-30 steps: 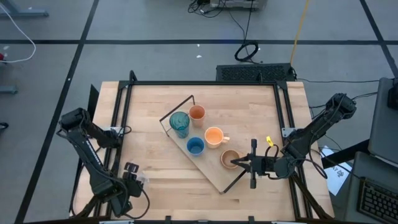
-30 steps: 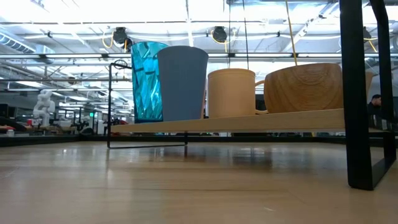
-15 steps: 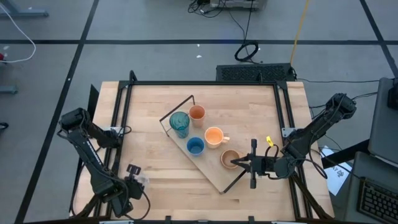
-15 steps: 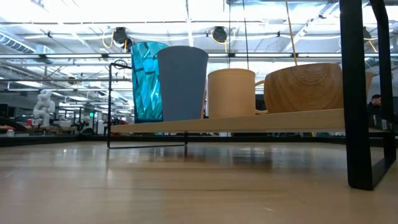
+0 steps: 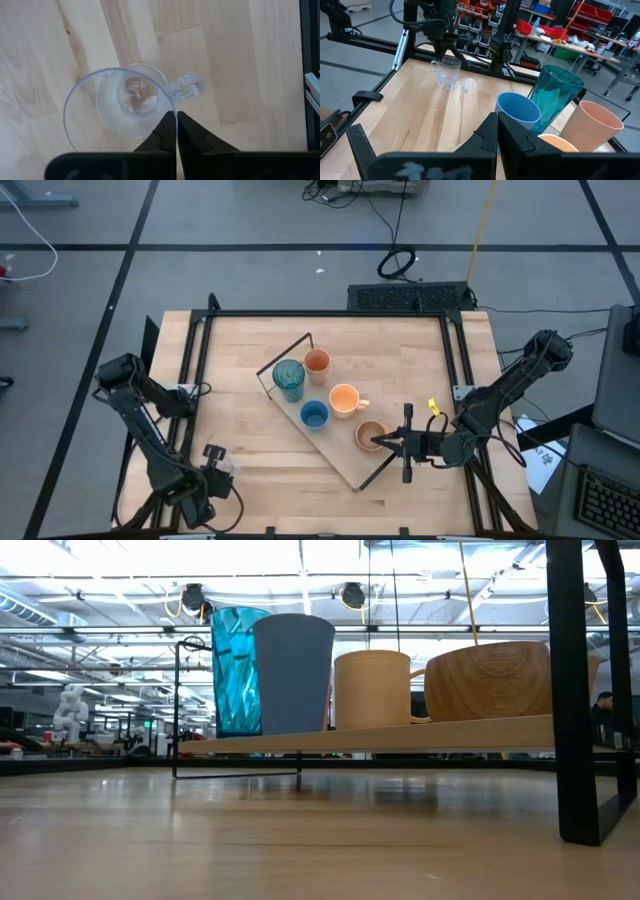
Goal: Stack small to large cups/mugs on shelf
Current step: Put the transparent mug on the shelf
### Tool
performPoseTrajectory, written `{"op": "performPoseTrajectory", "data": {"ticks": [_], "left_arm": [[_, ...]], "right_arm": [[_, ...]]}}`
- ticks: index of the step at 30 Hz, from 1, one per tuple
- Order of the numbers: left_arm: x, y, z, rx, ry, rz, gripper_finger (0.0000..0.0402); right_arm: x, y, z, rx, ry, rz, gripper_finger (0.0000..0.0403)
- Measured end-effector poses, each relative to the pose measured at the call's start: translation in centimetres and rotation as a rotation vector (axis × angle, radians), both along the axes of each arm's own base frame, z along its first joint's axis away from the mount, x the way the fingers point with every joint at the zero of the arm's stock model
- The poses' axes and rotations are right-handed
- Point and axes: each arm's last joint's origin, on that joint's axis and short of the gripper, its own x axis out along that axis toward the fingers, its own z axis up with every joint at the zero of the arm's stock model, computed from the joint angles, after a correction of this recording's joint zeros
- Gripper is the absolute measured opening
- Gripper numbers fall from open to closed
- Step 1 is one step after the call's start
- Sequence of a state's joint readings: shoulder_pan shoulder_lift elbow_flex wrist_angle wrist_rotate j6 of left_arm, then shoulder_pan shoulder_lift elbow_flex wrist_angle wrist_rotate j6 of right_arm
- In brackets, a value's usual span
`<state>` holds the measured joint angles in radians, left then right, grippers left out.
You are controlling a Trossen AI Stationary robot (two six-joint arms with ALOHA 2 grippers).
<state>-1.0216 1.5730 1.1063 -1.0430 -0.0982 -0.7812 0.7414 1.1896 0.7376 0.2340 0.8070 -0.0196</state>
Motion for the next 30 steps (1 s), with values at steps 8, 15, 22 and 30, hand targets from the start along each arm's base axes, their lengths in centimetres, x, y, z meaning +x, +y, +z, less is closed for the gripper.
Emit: {"op": "performPoseTrajectory", "data": {"ticks": [8, 15, 22, 30], "left_arm": [[1.7, -0.1, 2.0, -0.044, -0.059, 0.01, 0.0003], [4.1, -0.2, 5.4, -0.103, -0.16, -0.031, 0.0002], [6.4, 0.3, 9.8, -0.155, -0.294, -0.117, 0.0001], [8.5, 1.9, 13.5, -0.114, -0.435, -0.252, 0.0001]], "right_arm": [[0.0, 0.0, 0.0, 0.001, 0.0, 0.0, 0.0], [0.0, 0.0, 0.0, 0.001, 0.0, 0.0, 0.0], [-0.1, 0.1, -0.1, 0.001, 0.006, 0.006, 0.0], [-0.3, 0.4, -0.1, -0.004, 0.007, 0.019, 0.0]]}}
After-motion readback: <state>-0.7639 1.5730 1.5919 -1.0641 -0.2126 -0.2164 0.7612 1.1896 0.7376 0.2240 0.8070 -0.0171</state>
